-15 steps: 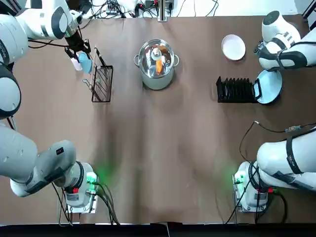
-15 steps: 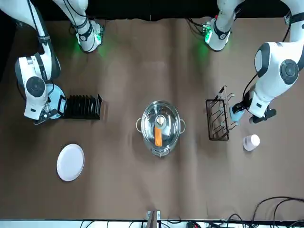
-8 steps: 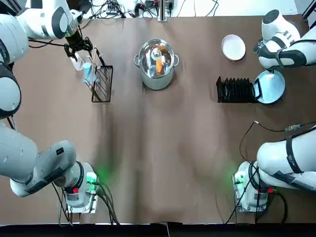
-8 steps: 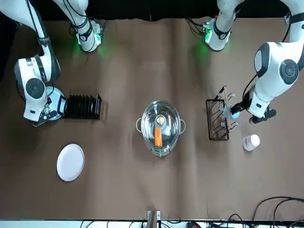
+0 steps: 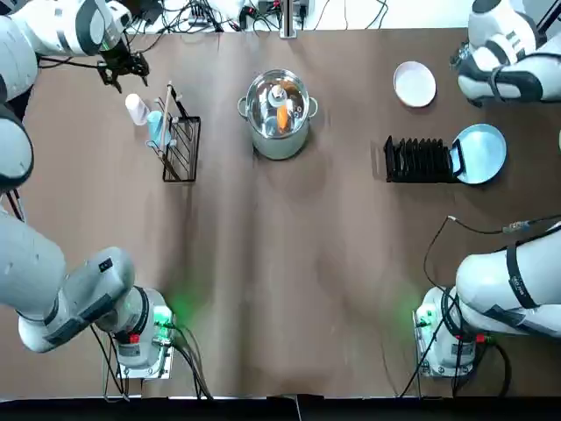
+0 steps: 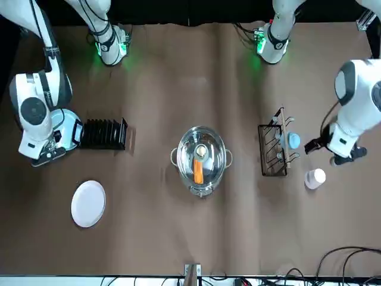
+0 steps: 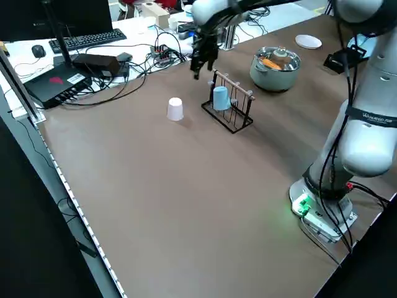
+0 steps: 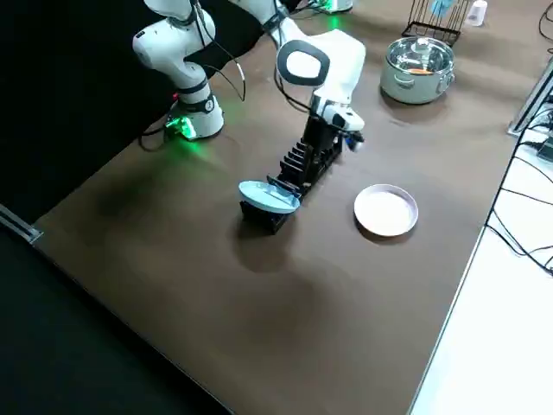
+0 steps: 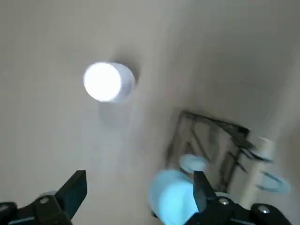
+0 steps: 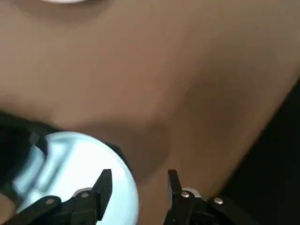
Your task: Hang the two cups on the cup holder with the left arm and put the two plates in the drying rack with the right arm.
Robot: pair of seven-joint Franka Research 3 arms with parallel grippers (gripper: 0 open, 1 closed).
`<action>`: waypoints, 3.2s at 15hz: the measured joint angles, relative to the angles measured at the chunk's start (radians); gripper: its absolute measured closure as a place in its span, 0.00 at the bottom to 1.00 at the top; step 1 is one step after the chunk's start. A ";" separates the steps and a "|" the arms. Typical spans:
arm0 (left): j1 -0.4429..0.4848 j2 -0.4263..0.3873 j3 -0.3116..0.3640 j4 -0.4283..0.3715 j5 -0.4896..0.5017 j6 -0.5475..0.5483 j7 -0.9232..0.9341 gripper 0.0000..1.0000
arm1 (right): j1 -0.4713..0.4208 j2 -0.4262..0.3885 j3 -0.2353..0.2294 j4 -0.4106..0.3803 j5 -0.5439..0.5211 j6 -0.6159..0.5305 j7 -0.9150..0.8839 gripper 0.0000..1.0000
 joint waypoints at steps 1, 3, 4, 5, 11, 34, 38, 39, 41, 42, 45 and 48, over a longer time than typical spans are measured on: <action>0.020 0.041 0.001 0.015 0.039 0.032 0.027 0.00 | 0.003 0.010 0.000 0.024 0.073 0.000 0.006 0.44; 0.054 0.129 0.002 0.027 0.105 0.139 0.070 0.00 | 0.004 0.047 0.000 0.076 0.182 0.000 0.033 0.44; 0.071 0.175 0.003 0.027 0.149 0.195 0.084 0.00 | 0.005 0.076 0.000 0.105 0.211 0.001 0.056 0.44; 0.090 0.222 0.005 0.027 0.203 0.245 0.093 0.00 | 0.006 0.109 0.000 0.132 0.234 0.004 0.097 0.41; 0.149 0.367 0.005 0.040 0.363 0.382 0.114 0.00 | 0.022 0.335 0.000 0.264 0.385 0.132 0.432 0.39; 0.133 0.276 -0.173 0.152 0.329 0.085 -0.200 0.33 | 0.040 0.422 -0.006 0.337 0.436 0.176 0.722 0.93; 0.134 0.121 -0.221 0.183 0.113 -0.124 -0.246 0.33 | 0.043 0.259 0.009 0.361 0.436 -0.116 0.416 0.97; 0.134 0.094 -0.227 0.185 0.079 -0.138 -0.273 0.33 | 0.041 0.221 0.007 0.363 0.436 -0.178 0.338 0.97; 0.134 0.063 -0.254 0.184 0.054 -0.152 -0.343 0.33 | 0.038 0.160 -0.001 0.362 0.416 -0.268 0.222 0.97; 0.133 0.059 -0.269 0.182 0.053 -0.156 -0.376 0.33 | 0.038 0.142 -0.001 0.360 0.366 -0.311 0.197 0.97; 0.127 0.063 -0.280 0.166 0.053 -0.156 -0.410 0.33 | 0.040 0.128 0.002 0.350 0.164 -0.410 0.139 0.97; 0.128 0.080 -0.277 0.161 0.073 -0.153 -0.410 0.33 | 0.038 0.128 -0.001 0.323 0.087 -0.412 0.048 0.97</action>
